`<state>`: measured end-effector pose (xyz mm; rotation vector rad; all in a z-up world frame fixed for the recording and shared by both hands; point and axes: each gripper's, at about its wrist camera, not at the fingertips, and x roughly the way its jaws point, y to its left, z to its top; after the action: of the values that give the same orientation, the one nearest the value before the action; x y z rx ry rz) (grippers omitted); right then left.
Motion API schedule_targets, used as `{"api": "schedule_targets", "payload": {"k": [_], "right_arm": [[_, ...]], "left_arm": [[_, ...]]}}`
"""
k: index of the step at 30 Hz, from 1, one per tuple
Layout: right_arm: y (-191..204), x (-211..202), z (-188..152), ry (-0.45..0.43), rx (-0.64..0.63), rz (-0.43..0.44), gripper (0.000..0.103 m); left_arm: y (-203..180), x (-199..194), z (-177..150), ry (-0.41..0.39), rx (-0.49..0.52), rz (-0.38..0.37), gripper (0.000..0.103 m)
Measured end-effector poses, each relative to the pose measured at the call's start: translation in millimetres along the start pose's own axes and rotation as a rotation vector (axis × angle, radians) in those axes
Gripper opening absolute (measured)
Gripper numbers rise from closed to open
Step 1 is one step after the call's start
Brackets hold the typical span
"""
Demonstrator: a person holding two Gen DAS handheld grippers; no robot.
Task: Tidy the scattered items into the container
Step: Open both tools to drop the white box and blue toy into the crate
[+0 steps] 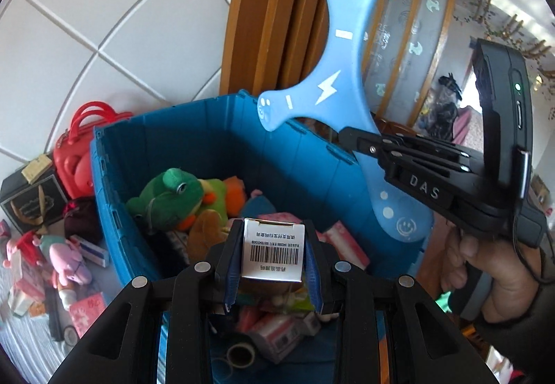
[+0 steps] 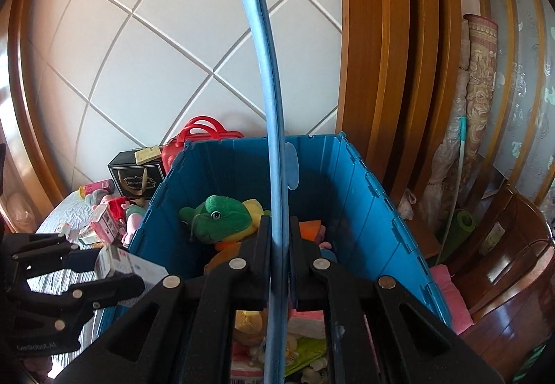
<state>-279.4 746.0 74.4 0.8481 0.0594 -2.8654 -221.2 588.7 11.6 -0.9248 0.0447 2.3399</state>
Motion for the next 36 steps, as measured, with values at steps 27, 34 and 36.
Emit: {"api": "schedule_targets", "payload": {"k": [27, 34, 36], "right_arm": [[-13, 48, 42, -0.017, -0.019, -0.102, 0.103], [3, 44, 34, 0.002, -0.018, -0.074, 0.103], [11, 41, 32, 0.002, -0.020, -0.066, 0.103]], "left_arm": [[13, 16, 2, 0.011, -0.103, -0.046, 0.102], [36, 3, -7, 0.000, -0.144, -0.007, 0.102], [45, -1, -10, -0.003, -0.158, 0.005, 0.102]]}}
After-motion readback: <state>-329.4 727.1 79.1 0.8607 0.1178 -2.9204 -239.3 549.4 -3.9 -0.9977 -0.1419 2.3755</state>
